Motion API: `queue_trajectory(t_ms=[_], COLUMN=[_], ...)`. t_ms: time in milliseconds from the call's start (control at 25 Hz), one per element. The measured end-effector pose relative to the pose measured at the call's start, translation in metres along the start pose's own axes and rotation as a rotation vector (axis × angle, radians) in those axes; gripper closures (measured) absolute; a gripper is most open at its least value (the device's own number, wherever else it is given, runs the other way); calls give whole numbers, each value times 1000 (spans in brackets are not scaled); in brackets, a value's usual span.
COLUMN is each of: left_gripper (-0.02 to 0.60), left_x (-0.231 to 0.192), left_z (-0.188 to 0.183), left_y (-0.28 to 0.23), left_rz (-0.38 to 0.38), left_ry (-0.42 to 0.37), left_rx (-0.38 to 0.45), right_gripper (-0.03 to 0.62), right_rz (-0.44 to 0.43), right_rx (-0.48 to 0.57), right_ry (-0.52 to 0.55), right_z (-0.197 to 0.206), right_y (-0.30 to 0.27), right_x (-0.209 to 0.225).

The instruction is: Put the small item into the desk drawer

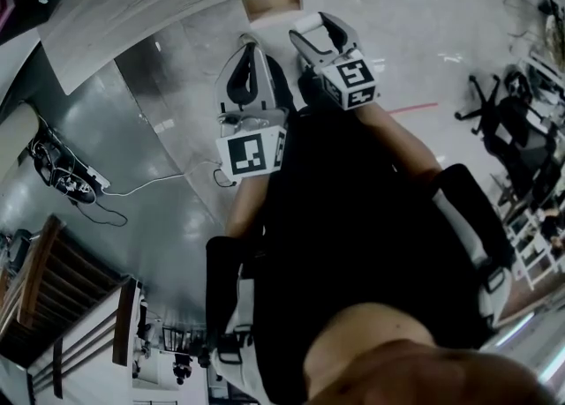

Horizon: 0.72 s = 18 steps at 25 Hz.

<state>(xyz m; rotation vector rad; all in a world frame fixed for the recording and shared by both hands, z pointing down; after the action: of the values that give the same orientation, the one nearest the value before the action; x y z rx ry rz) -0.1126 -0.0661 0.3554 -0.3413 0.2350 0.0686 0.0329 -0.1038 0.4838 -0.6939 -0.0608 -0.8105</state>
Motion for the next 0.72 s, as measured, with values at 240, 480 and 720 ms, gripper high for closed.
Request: queue_trajectory(t_ms=[240, 480, 720], left_gripper=[591, 591, 591], left_x=[-13, -26, -31], left_z=[5, 14, 17], left_y=[-3, -6, -10], left_rz=[-16, -40, -42], left_ry=[13, 32, 44], left_rx=[-15, -32, -34], right_gripper=[309, 309, 309], right_rz=[31, 74, 87], right_rx=[-86, -181, -278], right_ry=[-13, -35, -42], right_z=[27, 73, 109], right_y=[-31, -63, -91], right_x=[16, 40, 54])
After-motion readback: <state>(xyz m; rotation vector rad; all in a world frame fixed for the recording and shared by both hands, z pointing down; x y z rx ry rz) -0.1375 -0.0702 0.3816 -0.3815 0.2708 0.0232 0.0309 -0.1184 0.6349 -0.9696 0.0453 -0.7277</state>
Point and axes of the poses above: the fingertips, and each gripper's own axes: y backward along the fingers, x to its right, z out of its underside, the point moved 5 cm from there along y, backward along the fingers, and after that the axes turned 7 degrees about -z, right-handed, at the moved point
